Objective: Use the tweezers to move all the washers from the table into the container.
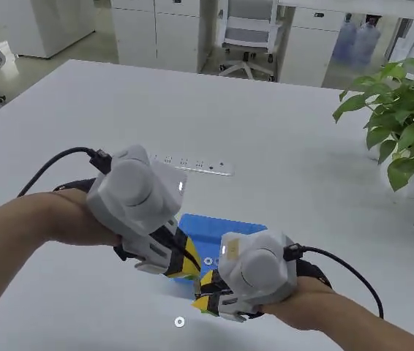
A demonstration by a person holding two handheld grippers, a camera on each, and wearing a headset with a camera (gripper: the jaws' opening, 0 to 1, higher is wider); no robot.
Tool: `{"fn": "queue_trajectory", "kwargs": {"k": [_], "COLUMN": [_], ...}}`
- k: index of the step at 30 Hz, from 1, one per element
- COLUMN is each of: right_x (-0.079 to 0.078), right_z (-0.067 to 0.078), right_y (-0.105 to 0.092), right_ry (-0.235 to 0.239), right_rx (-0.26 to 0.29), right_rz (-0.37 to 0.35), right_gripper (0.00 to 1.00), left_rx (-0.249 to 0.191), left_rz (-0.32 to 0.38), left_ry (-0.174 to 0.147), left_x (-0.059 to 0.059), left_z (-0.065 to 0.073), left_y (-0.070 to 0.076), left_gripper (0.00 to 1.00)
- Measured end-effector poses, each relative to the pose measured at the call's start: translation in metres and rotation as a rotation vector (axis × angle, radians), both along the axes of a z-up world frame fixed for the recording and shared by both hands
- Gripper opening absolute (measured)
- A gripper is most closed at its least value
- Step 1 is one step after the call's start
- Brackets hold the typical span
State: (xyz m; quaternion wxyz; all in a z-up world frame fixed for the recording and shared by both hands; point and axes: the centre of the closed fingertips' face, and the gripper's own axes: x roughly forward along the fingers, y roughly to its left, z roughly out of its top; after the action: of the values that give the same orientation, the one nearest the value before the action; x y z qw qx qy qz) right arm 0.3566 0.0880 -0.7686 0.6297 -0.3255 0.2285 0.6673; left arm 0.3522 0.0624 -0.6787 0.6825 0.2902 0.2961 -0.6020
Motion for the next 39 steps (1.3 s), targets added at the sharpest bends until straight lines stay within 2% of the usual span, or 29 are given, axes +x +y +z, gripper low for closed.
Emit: {"fn": "queue_trajectory", "kwargs": {"k": [7, 26, 39], "right_x": [-0.009, -0.019, -0.023], "right_z": [-0.007, -0.022, -0.03], "right_y": [0.006, 0.021, 0.023], "right_ry": [0.016, 0.045, 0.058], "right_rx": [0.0, 0.011, 0.007], "right_rz": [0.017, 0.031, 0.036], "right_gripper": [0.12, 0.12, 0.12], "left_rx": [0.001, 0.01, 0.013], "left_rz": [0.02, 0.054, 0.061], "left_ry": [0.015, 0.04, 0.055], "left_x": [-0.007, -0.015, -0.018], "left_z": [-0.007, -0.023, -0.031], "left_y": [0.007, 0.022, 0.024], "left_gripper": [0.05, 0.05, 0.05]}}
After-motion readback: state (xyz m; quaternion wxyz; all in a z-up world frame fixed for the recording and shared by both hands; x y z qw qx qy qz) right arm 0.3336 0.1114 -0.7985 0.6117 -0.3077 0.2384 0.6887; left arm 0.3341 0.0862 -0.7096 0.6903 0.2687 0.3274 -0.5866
